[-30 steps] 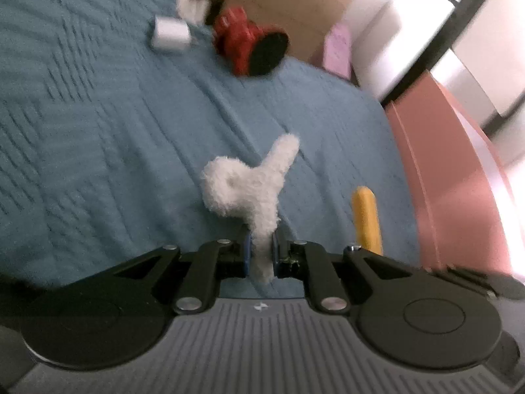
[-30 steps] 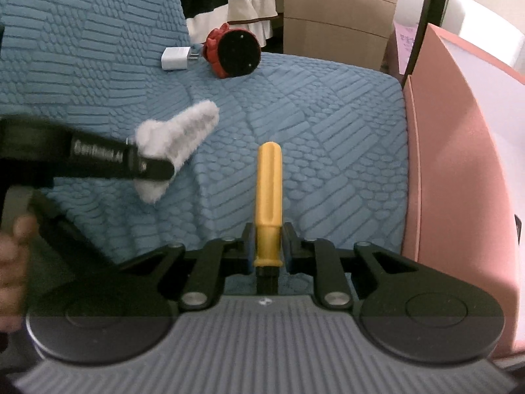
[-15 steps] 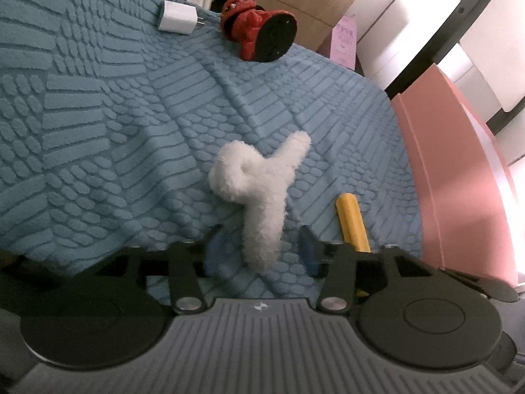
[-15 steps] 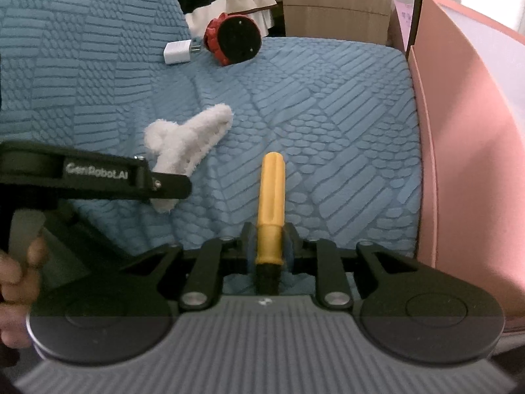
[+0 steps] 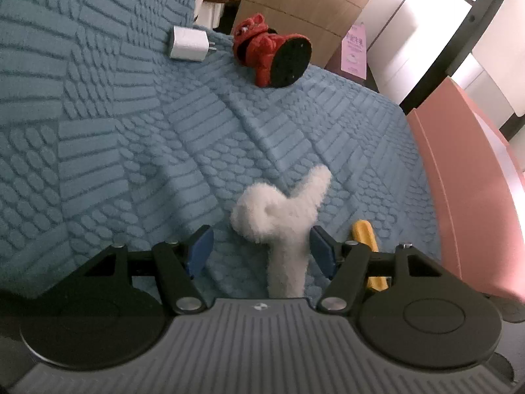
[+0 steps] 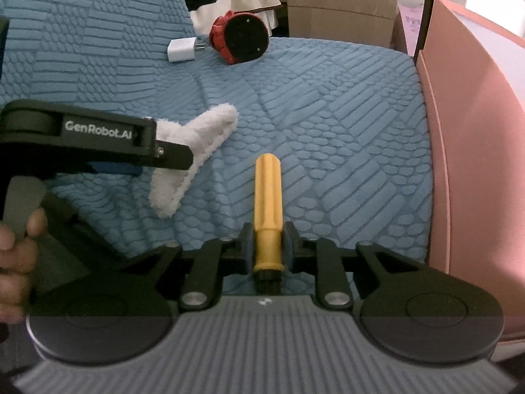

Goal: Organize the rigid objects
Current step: 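Lift screwdriver with right tool while left tool lifts plush toy, then carry screwdriver in right tool and plush toy in left tool over pink box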

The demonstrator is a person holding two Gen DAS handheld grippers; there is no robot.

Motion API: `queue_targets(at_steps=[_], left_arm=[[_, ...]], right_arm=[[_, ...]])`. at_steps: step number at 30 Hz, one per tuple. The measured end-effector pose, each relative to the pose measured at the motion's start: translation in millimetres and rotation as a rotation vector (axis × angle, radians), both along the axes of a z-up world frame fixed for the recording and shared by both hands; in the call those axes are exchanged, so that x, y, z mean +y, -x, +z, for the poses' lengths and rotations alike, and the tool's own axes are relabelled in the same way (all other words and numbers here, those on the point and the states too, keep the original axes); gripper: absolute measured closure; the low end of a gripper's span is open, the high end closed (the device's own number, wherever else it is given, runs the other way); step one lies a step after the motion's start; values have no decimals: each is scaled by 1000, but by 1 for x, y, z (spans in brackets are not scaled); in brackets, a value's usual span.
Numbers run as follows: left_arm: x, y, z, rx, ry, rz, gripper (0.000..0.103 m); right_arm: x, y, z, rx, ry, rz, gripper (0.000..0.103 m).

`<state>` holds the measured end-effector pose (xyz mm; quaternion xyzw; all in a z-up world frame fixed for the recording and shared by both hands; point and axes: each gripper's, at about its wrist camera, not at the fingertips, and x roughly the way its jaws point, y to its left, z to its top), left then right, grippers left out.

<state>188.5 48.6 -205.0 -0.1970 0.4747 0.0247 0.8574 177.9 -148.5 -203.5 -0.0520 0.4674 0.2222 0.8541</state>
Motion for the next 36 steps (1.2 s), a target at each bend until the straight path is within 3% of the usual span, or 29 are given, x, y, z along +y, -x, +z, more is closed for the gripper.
queue_targets(at_steps=[15, 21, 26, 36], left_arm=[[-9, -20, -3, -57, -94, -59, 33], [-13, -24, -8, -49, -86, -73, 34], [-18, -23, -9, -34, -148, -59, 46], [-10, 0, 7, -49, -43, 9, 49]], right_arm=[[-6, -17, -1, 10, -30, -59, 80], [-6, -20, -2, -4, -35, -73, 81], [-5, -20, -3, -13, -42, -88, 81], [-10, -15, 6, -12, -67, -120, 80]])
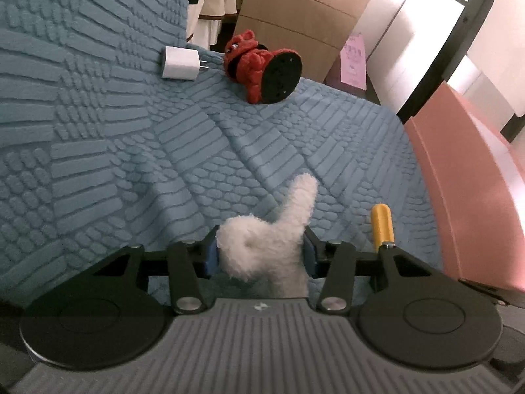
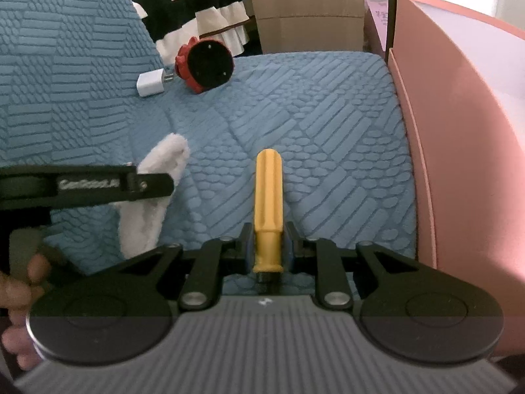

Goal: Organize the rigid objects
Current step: 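Carry screwdriver in right tool and plush toy in left tool over pink box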

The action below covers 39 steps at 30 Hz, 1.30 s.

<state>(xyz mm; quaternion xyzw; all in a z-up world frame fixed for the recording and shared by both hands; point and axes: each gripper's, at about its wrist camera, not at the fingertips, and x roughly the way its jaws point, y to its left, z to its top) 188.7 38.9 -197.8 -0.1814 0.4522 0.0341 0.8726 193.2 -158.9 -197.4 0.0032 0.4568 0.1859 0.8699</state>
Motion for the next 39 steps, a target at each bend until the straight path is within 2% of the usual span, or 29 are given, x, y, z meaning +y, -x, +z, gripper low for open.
queue_targets(at_steps=[3, 9, 16, 21, 30, 39], left_arm=[[0, 8, 9, -11, 13, 15, 49], [11, 23, 24, -4, 121, 87, 49], [4, 30, 46, -4, 95, 68, 49], [-8, 32, 68, -13, 88, 48, 49], [-42, 16, 124, -81, 105, 8, 49], [-93, -2, 181, -166, 113, -64, 49]], right_arm=[[-5, 2, 6, 15, -23, -16, 81], [-16, 10, 24, 35, -67, -19, 81], [-25, 17, 53, 6, -83, -11, 81], [-41, 21, 85, -27, -92, 0, 81], [-75, 20, 142, -110, -123, 16, 81], [-117, 13, 184, -166, -154, -5, 81]])
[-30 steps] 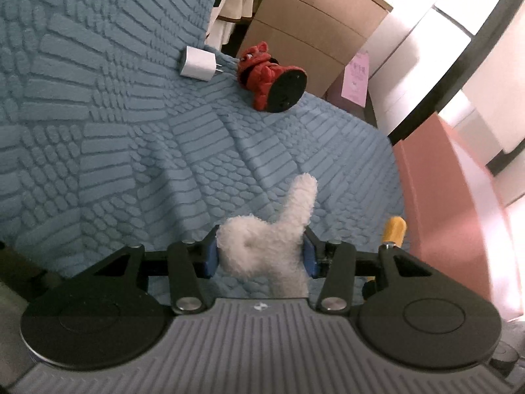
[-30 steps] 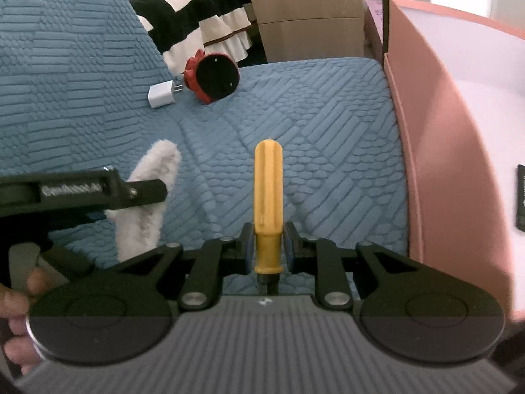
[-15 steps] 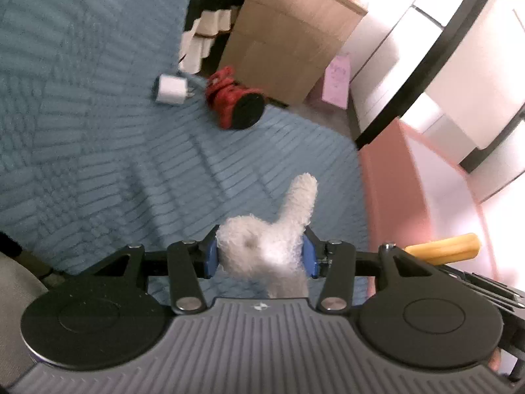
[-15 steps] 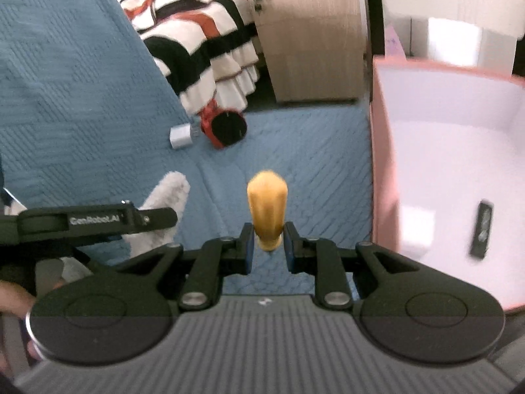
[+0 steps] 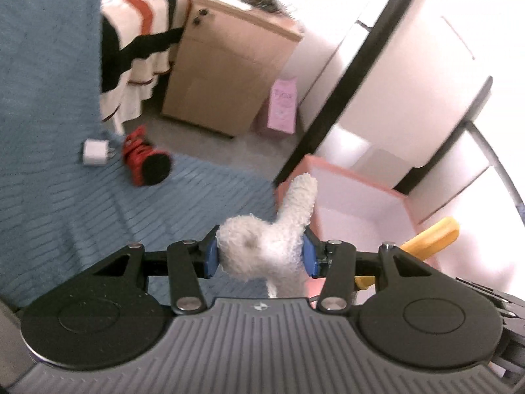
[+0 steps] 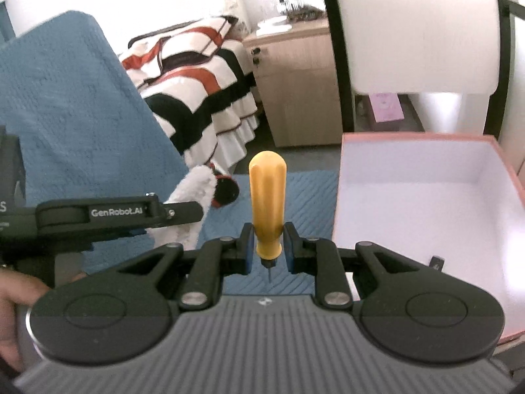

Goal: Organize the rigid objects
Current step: 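Carry screwdriver in right tool and plush toy in left tool over pink box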

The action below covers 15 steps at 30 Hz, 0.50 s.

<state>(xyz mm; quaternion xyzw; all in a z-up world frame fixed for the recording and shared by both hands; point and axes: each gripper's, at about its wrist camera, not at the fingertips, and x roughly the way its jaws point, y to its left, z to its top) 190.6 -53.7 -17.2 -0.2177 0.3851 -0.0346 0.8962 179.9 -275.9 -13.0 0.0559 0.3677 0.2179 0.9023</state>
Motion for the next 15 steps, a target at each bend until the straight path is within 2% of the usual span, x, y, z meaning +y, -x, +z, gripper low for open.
queue_targets(at_steps=[9, 15], left_arm=[[-58, -19, 38, -77, -3, -79, 49], [-102, -43, 36, -97, 14, -127, 49]], right_arm=[[-44, -8, 27, -53, 1, -59, 81], [-74, -18, 21, -57, 31, -115, 81]])
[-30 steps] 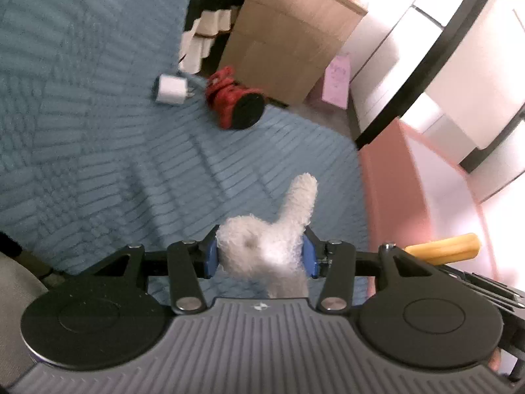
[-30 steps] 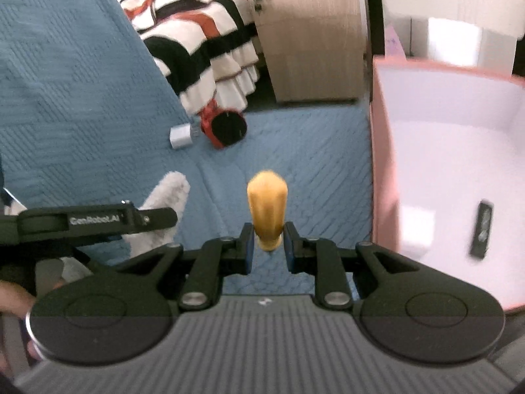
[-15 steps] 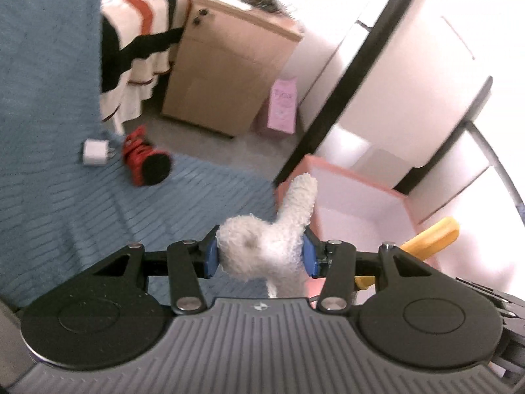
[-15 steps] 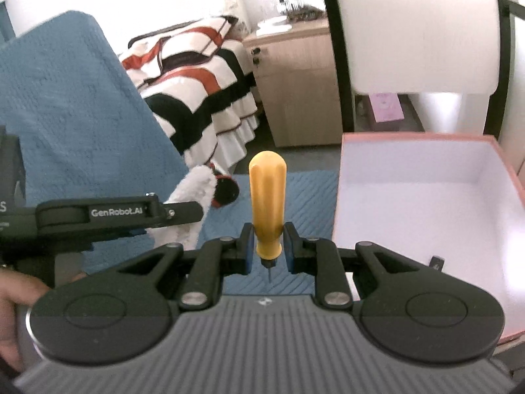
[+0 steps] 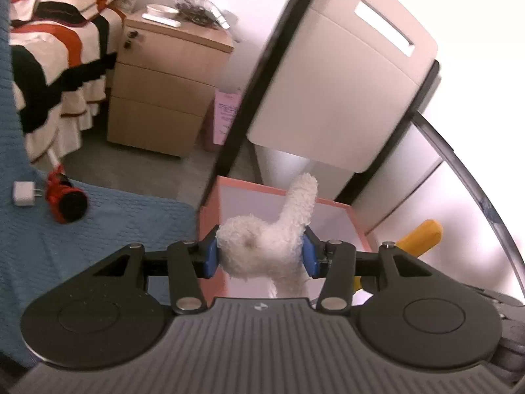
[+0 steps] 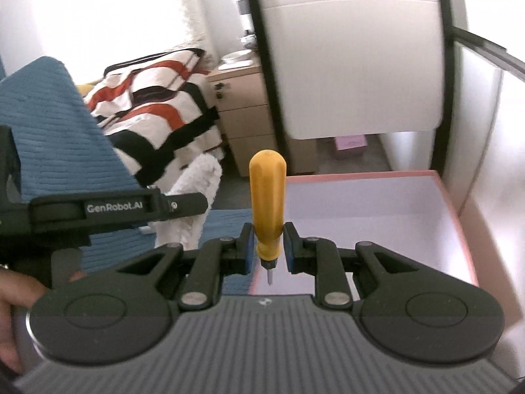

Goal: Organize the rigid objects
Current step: 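Carry screwdriver in right tool and plush toy in left tool over pink box, then open right tool to drop screwdriver while left tool releases plush toy into box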

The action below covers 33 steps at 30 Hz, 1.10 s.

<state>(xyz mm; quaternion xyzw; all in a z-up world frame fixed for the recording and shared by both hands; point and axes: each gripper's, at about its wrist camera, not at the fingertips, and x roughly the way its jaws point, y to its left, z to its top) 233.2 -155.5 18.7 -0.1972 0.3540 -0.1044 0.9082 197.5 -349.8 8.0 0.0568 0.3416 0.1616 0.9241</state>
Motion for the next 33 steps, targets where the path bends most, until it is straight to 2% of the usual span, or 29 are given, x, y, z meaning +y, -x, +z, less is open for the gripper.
queue_targets(at_steps=[8, 11, 17, 22, 29, 30, 31, 33], left_arm=[[-45, -18, -54, 76, -35, -72, 49], [-59, -21, -76, 105, -85, -102, 49], [-70, -23, -106, 163, -58, -115, 49], [-75, -23, -115, 180, -56, -132, 49], [-73, -23, -111, 167, -47, -149, 48], [-72, -22, -111, 162, -52, -144, 44], [-72, -22, -109, 158, -61, -143, 35], [-69, -19, -104, 142, -75, -143, 29]], right_arm=[[-47, -2, -48, 112, 33, -83, 81], [-60, -1, -71, 165, 42, -116, 81], [-72, -2, -96, 230, 57, -130, 81], [-74, -3, -108, 254, 57, -146, 81], [-71, -5, -111, 266, 52, -153, 80], [-71, -5, -110, 264, 48, -155, 80], [-71, -6, -108, 264, 44, -158, 80], [-70, -6, -105, 263, 45, -164, 77]])
